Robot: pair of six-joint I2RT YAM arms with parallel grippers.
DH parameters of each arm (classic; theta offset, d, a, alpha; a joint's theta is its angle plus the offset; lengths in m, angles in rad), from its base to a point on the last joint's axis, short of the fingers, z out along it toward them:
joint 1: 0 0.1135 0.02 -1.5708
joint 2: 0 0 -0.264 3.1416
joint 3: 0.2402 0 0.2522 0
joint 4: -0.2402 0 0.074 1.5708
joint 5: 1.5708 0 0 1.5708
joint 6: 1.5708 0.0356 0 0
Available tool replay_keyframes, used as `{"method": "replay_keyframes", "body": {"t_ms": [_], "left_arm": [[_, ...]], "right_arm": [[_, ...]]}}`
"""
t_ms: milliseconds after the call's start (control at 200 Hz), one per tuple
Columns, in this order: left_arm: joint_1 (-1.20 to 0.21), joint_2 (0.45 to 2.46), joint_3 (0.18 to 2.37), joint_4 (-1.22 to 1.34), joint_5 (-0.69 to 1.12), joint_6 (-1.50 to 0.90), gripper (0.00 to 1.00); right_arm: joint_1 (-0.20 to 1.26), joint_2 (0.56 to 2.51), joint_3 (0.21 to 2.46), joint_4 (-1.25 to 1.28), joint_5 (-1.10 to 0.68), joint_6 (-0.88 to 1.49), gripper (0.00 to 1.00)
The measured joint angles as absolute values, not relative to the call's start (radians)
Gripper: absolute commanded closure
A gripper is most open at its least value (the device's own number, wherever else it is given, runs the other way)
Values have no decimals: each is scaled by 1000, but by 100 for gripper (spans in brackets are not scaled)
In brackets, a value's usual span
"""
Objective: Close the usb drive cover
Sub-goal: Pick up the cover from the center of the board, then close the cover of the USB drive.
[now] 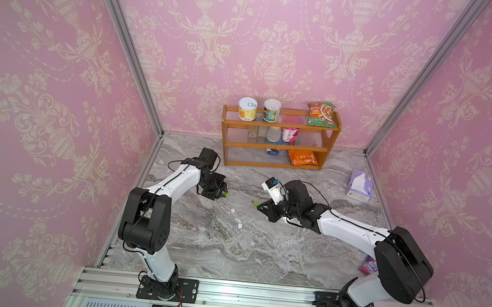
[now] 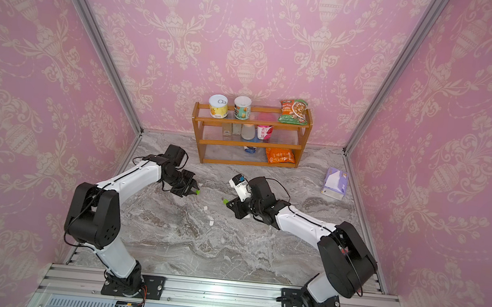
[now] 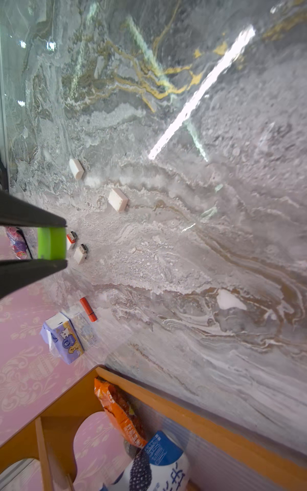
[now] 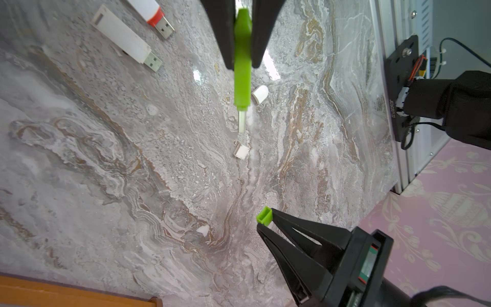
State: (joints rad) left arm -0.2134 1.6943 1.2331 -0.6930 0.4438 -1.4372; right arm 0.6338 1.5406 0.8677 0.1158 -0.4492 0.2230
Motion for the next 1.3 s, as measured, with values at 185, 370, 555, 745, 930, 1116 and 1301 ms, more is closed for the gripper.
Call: {"method": "replay_keyframes", "body": {"t_ms": [185,370,555,745,930,1116,1301], "left_arm": [[-283,1671,1277,-667,431,-1383,96],[-356,1642,1301,-644,403,-1365,96],[-382,1637,1311,-630,389,-1365,96],[-383,1637,1316,-608,388,-1365,96],[-387,1637,1316,-588,393,-1367,96],[-402,1637,1324,-581,407,-1366,96],[-409,1637,1335,-575,424,-1365,97]], "right_arm": [[608,1569,869,252,-561,407,100],[609,1586,894,270,-575,457,100],[609,1586,896,280,-560,476,100],[608,1589,896,314,-558,515,100],[608,1625,896,382,-564,565,100],[596,1653,893,440,-574,620,100],[576,1660,884,507,-585,659,100]]}}
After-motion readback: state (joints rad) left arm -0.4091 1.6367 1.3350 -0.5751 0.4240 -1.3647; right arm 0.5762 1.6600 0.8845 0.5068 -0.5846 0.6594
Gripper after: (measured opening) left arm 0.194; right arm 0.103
